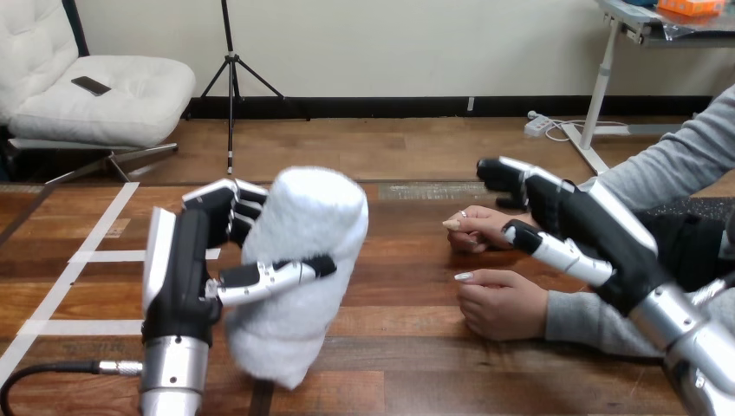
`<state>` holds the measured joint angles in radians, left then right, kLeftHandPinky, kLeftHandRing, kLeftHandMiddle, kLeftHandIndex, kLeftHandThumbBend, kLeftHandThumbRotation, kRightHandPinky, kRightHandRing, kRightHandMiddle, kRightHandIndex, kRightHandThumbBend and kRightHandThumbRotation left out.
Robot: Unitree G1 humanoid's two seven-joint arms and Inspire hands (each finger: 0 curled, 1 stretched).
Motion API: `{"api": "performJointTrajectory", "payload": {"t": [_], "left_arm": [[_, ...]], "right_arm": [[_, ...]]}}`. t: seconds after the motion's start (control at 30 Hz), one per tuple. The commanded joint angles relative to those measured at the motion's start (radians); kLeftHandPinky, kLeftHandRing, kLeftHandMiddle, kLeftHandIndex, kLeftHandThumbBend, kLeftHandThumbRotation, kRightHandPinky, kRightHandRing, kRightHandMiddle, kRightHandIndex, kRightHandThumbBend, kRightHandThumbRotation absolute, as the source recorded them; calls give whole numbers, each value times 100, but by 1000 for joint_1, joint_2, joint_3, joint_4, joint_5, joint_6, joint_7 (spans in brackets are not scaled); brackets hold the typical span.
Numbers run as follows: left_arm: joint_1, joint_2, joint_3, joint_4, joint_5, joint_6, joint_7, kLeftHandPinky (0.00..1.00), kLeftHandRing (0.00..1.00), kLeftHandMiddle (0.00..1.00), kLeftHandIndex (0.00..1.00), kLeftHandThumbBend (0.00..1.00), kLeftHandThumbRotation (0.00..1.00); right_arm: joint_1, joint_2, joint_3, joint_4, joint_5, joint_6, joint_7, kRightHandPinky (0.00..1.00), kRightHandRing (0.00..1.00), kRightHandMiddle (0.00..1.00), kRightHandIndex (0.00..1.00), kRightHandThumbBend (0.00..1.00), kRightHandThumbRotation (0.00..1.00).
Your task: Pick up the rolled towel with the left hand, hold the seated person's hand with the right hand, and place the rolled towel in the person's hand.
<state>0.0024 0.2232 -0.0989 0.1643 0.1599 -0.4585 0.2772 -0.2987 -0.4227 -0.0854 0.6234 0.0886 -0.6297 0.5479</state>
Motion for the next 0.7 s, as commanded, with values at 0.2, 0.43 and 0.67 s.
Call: {"api": "performJointTrajectory", "payload": {"t": [0.2, 0.43, 0.67], "left_arm": [[-103, -48, 74, -107, -49, -156, -1, 29, 32, 37, 39, 73, 0], [-108, -70, 88, -81, -63, -188, -19, 29, 32, 37, 39, 73, 0], [-117, -86, 106, -58, -60, -200, -35, 29, 32, 37, 39, 72, 0]], "right_arm": [[-191, -87, -4, 107, -107, -123, -60, 87, 90, 89, 88, 94, 90], [-216, -115, 7, 160, -163, -136, -94, 86, 90, 89, 87, 91, 98], [-239, -147, 32, 198, -245, -143, -145, 86, 88, 87, 87, 96, 100]]}}
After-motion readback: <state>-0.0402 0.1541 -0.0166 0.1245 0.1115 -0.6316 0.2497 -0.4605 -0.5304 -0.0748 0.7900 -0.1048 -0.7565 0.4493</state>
